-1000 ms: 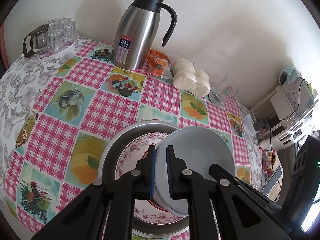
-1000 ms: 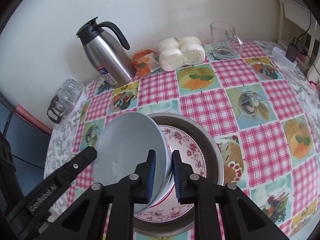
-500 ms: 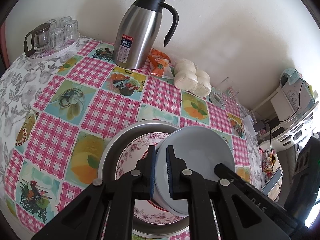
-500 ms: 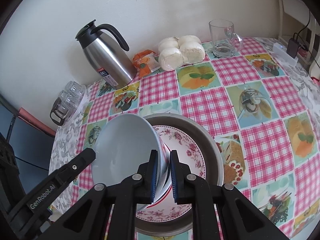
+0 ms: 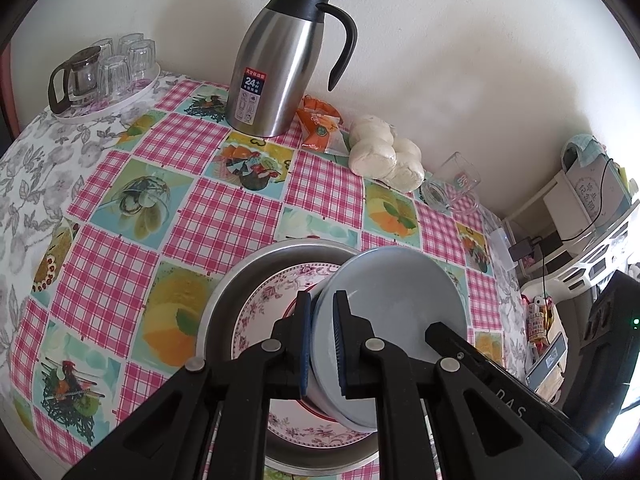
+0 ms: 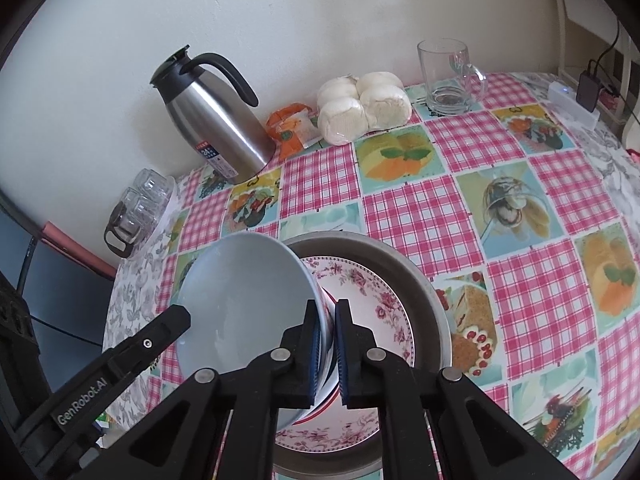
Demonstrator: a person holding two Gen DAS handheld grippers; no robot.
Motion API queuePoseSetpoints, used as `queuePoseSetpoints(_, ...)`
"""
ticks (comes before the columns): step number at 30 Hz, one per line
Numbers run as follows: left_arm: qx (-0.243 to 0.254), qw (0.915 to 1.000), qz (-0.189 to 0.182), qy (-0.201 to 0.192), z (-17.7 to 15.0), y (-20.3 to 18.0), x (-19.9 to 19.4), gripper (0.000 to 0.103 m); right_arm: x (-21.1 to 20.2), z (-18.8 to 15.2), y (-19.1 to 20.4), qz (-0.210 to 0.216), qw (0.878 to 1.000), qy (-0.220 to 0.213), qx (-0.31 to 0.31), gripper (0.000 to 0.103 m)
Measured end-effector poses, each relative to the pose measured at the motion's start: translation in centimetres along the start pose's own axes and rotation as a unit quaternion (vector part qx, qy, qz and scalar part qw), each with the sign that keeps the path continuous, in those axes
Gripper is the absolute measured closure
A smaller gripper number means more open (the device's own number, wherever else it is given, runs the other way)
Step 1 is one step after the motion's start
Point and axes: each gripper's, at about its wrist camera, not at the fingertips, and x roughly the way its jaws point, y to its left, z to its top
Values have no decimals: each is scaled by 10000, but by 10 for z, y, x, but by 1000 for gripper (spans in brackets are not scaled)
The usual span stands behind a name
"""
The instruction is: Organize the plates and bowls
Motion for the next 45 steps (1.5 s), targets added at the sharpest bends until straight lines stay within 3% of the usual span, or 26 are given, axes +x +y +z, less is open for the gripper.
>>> queuePoseSetpoints(5,-7,10000,7,-67,-1,0,-8,87,-6,0,2,-79,9999,47,-106,91)
queuePoseSetpoints(8,32,9998,94,-180,-3,0,-15,51,-11,-2,4,-134,9997,18,-203,90)
queuePoseSetpoints(12,0,9992,302,-246,-5,5,-22,38,-17,-5,7,-231,9991,-41,-344,59)
queuePoseSetpoints(14,-28,9984,462,-327,-8,9,-26,26,-21,-8,8,-287,9987,-65,-413,54)
queuePoseSetpoints(16,-52,9976,568,-391,-11,13,-29,20,-25,-13,6,-319,9984,-92,-454,39)
queuePoseSetpoints(21,-102,9954,816,-485,-25,26,-33,10,-37,-26,3,-379,9969,-252,-646,20)
queuePoseSetpoints(26,-13,9942,949,-496,-40,32,-39,8,-42,-42,-4,-340,9963,-319,-719,0)
queuePoseSetpoints(45,496,9918,1160,-220,-107,28,-42,8,-47,-97,-45,-601,9942,-405,-793,0)
